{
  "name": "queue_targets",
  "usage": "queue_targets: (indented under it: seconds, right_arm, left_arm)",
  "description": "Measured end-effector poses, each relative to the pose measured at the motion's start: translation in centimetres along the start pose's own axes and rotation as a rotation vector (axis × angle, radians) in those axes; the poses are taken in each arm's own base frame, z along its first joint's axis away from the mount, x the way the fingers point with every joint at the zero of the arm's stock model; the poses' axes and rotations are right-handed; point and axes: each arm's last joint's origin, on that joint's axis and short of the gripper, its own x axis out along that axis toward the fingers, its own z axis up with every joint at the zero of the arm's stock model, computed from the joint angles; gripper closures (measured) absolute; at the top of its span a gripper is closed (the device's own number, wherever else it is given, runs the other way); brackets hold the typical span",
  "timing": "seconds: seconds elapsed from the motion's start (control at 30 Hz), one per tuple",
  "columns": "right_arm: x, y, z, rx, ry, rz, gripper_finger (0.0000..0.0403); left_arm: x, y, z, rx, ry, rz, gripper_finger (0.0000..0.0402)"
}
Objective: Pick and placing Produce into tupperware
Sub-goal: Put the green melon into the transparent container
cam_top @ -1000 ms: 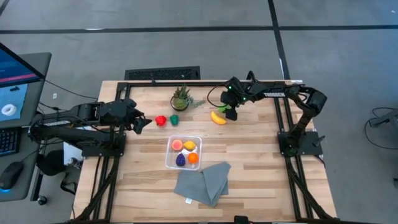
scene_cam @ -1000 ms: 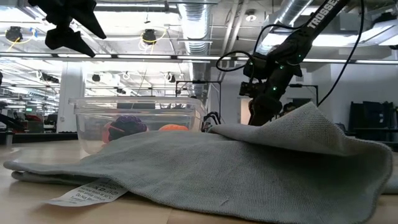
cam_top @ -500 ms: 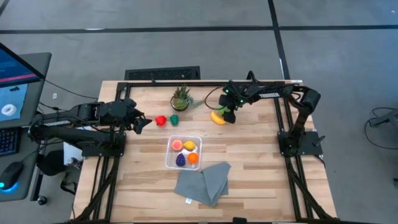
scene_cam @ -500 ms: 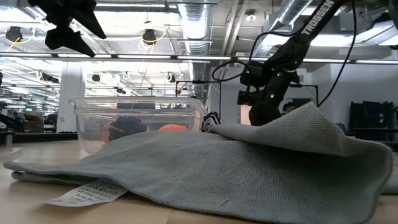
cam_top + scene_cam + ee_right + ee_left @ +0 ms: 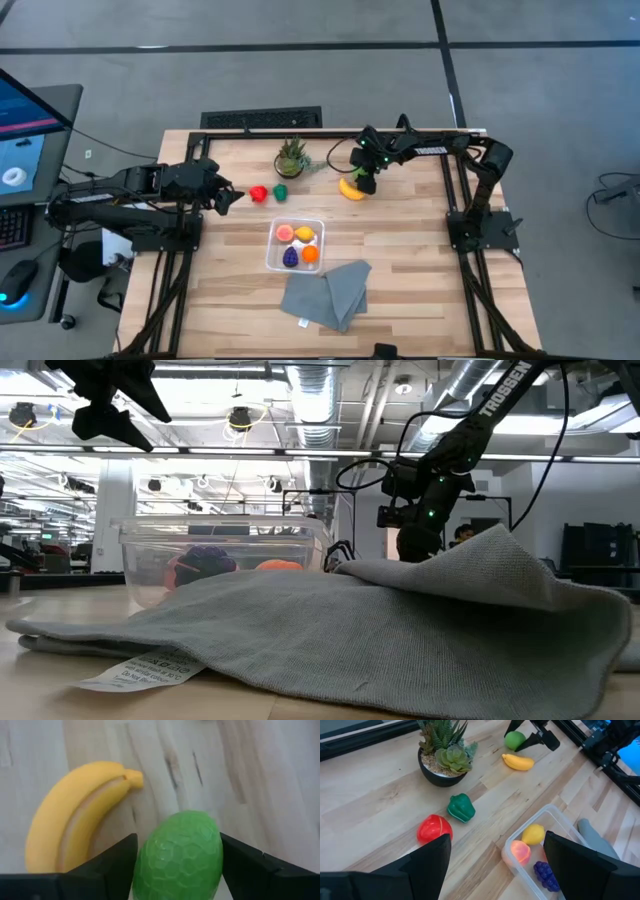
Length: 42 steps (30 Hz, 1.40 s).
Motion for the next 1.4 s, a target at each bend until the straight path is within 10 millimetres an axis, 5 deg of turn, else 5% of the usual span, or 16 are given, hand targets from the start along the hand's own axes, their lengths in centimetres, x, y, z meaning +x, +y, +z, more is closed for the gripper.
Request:
queue_targets:
  seconds: [0.23,1.4]
  right_arm:
    - [-0.2,-0.2,-0.3,0.014,0.017,0.003,0.0154]
    - [-1.1,0.1,-0.4,0.059,0.041,0.002,0.0154]
  left_arm:
    - [0.0,0.0,0.0,0.008,0.000,0.000,0.0095]
    - [0.0,0.0,0.0,0.027,0.001,0.000,0.0095]
